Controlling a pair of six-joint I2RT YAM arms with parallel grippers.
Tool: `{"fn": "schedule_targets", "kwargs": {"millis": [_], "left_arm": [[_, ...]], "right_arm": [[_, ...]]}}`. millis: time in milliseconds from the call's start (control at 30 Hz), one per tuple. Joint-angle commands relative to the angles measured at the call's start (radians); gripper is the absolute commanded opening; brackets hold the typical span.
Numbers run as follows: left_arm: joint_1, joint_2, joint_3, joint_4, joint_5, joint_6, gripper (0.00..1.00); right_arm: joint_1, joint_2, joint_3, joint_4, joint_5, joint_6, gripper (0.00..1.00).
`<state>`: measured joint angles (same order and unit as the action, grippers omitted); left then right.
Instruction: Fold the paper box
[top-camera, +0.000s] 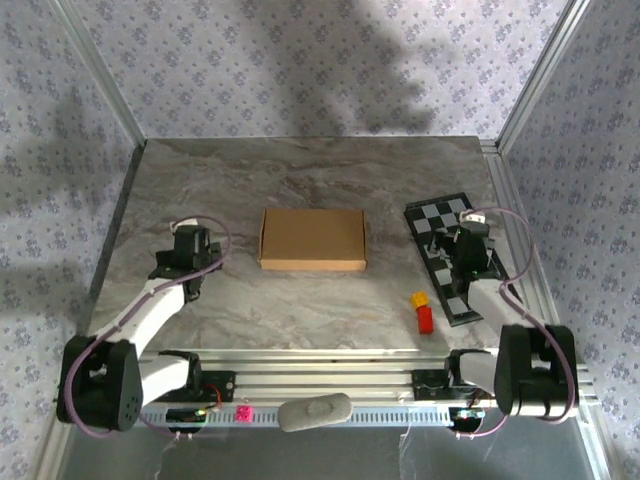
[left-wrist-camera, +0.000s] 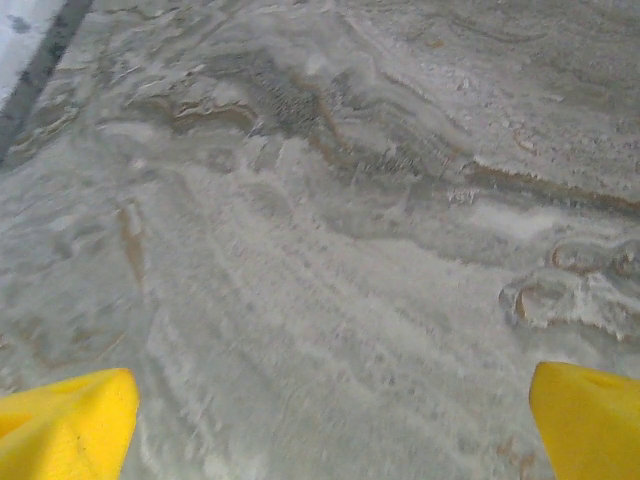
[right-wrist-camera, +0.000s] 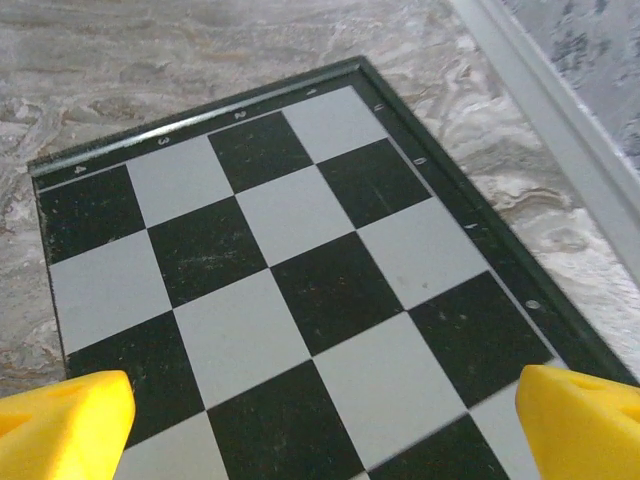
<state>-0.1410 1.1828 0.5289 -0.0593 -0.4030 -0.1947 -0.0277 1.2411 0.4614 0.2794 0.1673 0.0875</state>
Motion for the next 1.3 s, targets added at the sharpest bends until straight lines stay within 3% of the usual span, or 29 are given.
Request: {"fn": "schedule_targets", "kwargs": {"millis": [0,200,333,400,500,533,667,1267], "left_arm": [[0.052,0.090,-0.009,0.269,0.079,0.047,1.00],[0.129,0.278,0.027,0.529,0.176,0.100,1.00],[0.146,0.332,0.015,0.622,0.226,0.128,1.00],[0.135,0.312,-0.102,0.814,0.216,0.144,1.00],[0.133,0.361,-0.301,1.239,0.175,0.132,1.00],[0.133,0.352,-0.306,1.233,0.174,0.130,1.00],[0.147,0.345,-0.125,0.877,0.222,0.125,1.00],[0.144,0.350,-0.135,0.906,0.221,0.132,1.00]], "right_arm": [[-0.013,0.092,0.005,0.192,-0.077,-0.027,1.00],[-0.045,0.267,0.086,0.253,-0.163,-0.071,1.00],[-0.033,0.248,0.022,0.350,-0.172,-0.091,1.00],[-0.034,0.231,-0.039,0.442,-0.139,-0.080,1.00],[-0.031,0.255,-0.129,0.611,-0.128,-0.083,1.00],[-0.027,0.272,-0.151,0.671,-0.119,-0.084,1.00],[0.007,0.276,-0.065,0.507,-0.054,-0.097,0.99],[0.011,0.279,-0.076,0.538,-0.051,-0.103,1.00]]}}
